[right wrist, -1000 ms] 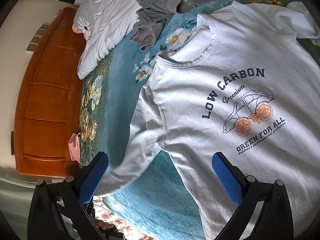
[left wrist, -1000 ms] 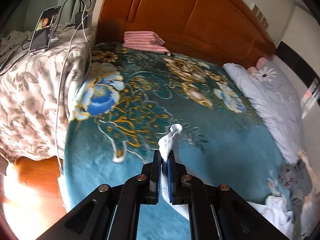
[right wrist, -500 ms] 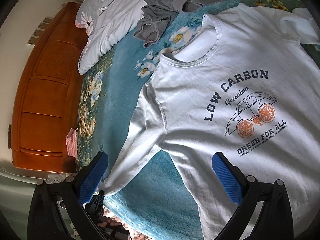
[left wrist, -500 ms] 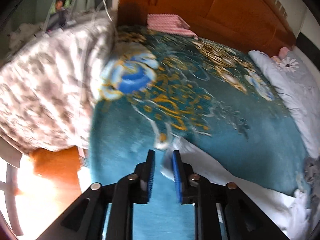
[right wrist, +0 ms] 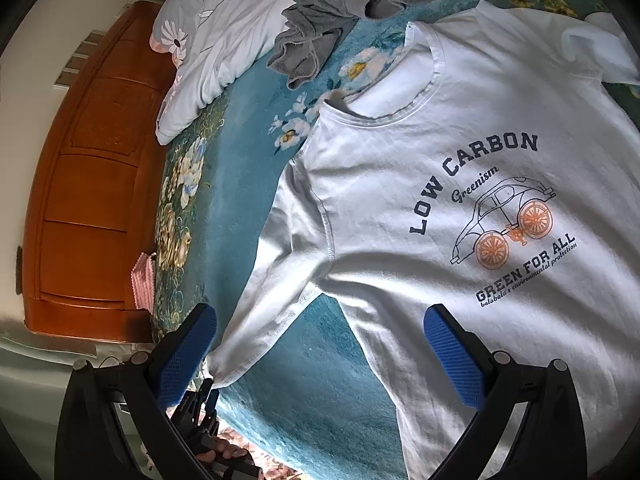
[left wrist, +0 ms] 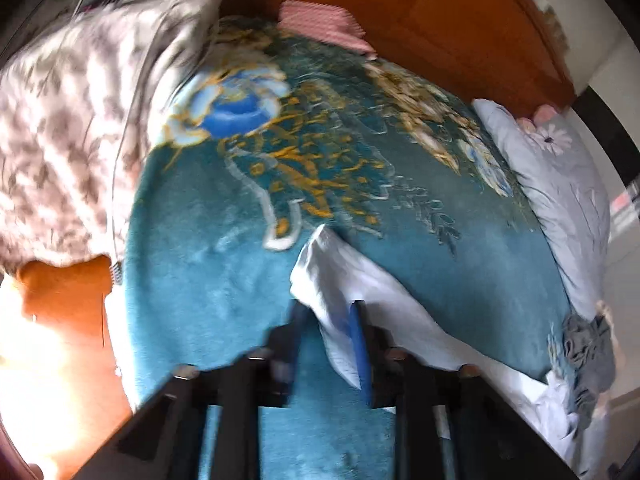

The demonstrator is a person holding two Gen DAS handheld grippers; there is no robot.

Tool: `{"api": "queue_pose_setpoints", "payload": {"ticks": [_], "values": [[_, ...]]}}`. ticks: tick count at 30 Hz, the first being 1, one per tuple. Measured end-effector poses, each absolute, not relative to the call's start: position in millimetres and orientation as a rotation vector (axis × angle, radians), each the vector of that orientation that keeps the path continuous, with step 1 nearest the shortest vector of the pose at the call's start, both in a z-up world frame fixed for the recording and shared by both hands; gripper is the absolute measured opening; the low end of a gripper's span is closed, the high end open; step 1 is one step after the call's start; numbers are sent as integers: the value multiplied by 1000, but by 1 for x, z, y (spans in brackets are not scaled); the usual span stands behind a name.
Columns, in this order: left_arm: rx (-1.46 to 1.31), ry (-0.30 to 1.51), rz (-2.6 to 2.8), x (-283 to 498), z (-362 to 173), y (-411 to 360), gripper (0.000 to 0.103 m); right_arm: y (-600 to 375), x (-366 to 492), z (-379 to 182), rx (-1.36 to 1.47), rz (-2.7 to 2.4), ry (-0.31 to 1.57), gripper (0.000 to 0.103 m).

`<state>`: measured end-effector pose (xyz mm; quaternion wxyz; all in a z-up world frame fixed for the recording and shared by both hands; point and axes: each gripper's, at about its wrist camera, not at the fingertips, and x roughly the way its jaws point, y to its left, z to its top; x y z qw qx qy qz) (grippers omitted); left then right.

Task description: Fold clothes

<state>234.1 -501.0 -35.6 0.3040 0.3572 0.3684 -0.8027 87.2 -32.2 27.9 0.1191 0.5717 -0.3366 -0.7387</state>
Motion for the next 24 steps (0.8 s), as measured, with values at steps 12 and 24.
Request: {"api": "queue_pose_setpoints", "payload": {"ticks": [12, 24], "values": [[1304, 656, -2471, 170, -29, -384, 8, -34, 88, 31, 1660, -2147, -982, 103], [1338, 387, -2618, 180, -3, -354, 54, -31, 87, 30, 1657, -2115, -1023, 103]]}}
